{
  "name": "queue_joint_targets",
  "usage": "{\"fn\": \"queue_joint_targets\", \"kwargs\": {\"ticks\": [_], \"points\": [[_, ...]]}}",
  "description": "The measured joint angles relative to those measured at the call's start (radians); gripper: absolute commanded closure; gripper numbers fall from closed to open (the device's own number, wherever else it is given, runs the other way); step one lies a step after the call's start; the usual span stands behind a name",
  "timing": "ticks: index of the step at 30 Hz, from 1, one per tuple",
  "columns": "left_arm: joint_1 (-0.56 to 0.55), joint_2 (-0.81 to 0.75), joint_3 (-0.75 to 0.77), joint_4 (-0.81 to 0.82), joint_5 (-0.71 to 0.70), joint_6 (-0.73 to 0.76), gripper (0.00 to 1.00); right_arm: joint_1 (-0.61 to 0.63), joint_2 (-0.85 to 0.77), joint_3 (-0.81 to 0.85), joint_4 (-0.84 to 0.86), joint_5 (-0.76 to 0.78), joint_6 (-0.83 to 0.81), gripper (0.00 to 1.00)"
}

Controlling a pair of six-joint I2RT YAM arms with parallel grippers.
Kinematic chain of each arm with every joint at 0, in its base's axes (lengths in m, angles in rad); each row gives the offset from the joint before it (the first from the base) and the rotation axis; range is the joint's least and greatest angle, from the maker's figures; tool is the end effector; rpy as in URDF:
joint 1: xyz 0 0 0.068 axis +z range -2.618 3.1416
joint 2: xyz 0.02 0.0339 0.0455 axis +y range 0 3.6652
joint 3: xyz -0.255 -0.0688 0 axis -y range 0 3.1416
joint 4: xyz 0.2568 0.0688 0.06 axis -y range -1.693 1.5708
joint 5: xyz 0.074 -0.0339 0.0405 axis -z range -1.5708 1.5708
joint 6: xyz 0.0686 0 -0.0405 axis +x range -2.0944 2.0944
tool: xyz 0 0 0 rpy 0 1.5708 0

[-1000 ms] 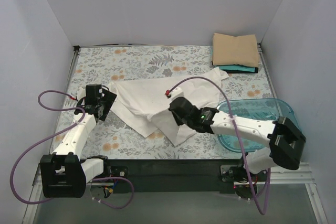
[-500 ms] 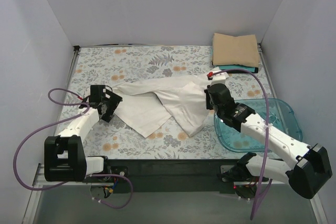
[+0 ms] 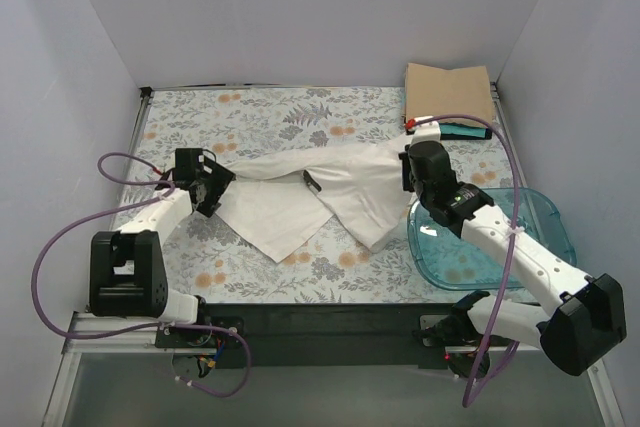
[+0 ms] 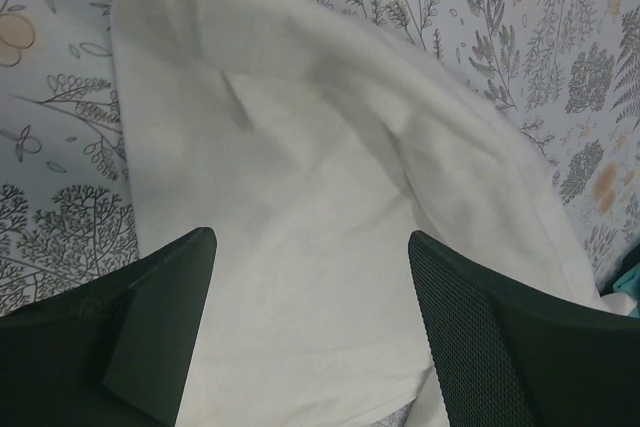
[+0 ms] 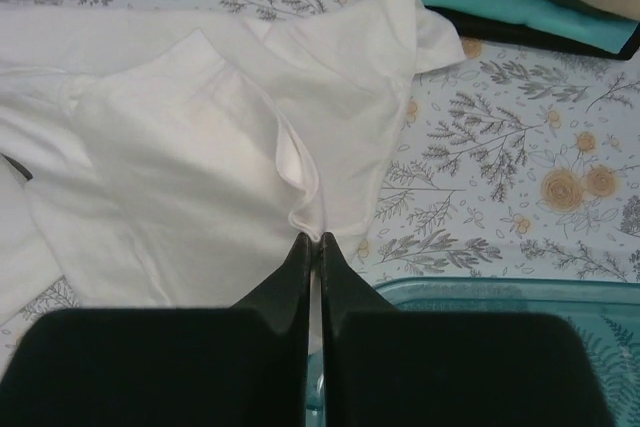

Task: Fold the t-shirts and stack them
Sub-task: Flatten the tshirt out

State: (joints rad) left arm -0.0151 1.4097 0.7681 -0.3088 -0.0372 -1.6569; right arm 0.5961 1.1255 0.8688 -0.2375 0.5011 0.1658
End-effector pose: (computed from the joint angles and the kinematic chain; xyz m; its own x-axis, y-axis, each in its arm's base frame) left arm 0.3036 -0.0020 0.1436 0.0765 -0.9969 0.0198 -0.8100 -0.0737 -0.5818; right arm 0.2601 0.1366 0.2728 -0.4106 -0.1037 -0.9059 -0.0757 0.9940 -0.0794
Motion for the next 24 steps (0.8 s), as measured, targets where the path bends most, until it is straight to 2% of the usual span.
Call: {"fn": "queue_joint_targets", "kwargs": {"ticks": [13,24], "points": [[0.000,0.263,0.209,0.054,-0.027,0.050,0.25,-0.030,0.072,0.052,0.027,-0.059,-0.071,0.99],[0.001,0.478,0.494,0.054,-0.055,0.130,0.25,-0.090,0.185,0.136,0.059,-0.093,-0.105,0.99]]}}
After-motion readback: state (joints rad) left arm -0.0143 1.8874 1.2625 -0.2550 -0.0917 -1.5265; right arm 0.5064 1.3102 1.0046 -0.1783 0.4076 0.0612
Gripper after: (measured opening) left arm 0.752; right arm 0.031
